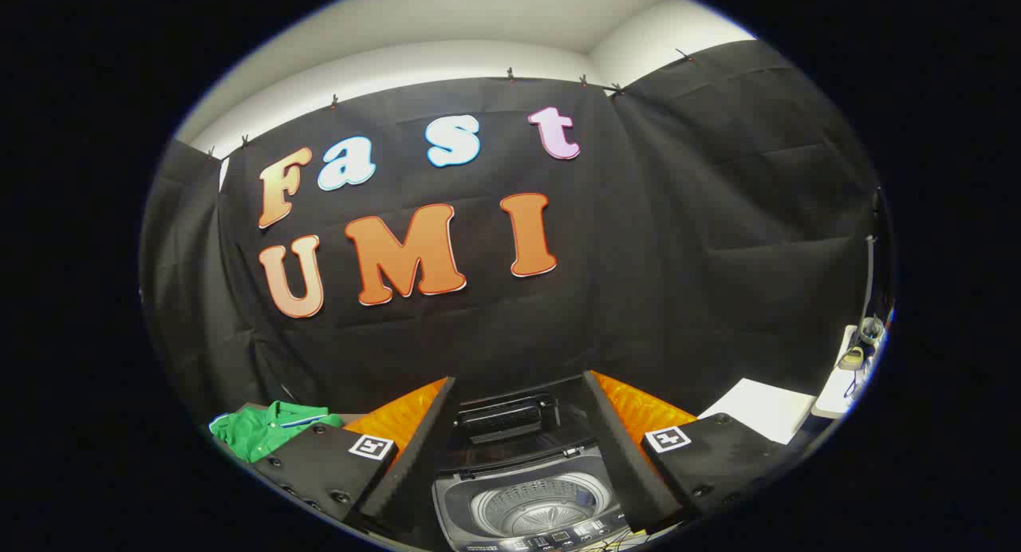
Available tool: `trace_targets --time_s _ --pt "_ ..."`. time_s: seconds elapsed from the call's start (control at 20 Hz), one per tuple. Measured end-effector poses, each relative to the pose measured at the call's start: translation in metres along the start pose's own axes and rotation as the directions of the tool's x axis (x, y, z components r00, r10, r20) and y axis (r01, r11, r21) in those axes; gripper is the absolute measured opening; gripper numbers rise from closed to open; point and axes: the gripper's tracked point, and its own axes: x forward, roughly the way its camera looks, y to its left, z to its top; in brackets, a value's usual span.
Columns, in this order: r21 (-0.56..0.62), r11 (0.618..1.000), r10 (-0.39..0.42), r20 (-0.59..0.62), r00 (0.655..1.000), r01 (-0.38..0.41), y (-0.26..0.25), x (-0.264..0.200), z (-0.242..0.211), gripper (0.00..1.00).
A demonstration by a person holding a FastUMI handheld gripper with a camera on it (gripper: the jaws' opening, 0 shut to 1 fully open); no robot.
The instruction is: Put the clothes into the washing machine and then close the washing machine lid.
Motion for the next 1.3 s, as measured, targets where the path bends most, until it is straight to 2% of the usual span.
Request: trace_targets --time_s 0.2,0.35,0.55,1.1,1.3 --pt "-0.021 0.999 0.028 -0.019 0.999 -0.028 0.007 -0.003 -0.002 0.99" --pt "-0.015 1.0 0.018 0.011 1.0 -0.018 0.008 -0.001 -0.001 0.98" --pt "-0.029 0.998 0.061 -0.033 0.998 -0.062 0.025 -0.005 -0.018 0.99" --pt "-0.059 0.995 0.075 -0.062 0.995 -0.079 0.053 0.005 -0.024 0.99" --pt "-0.07 0.991 0.109 -0.079 0.991 -0.115 0.081 0.012 -0.029 0.99"
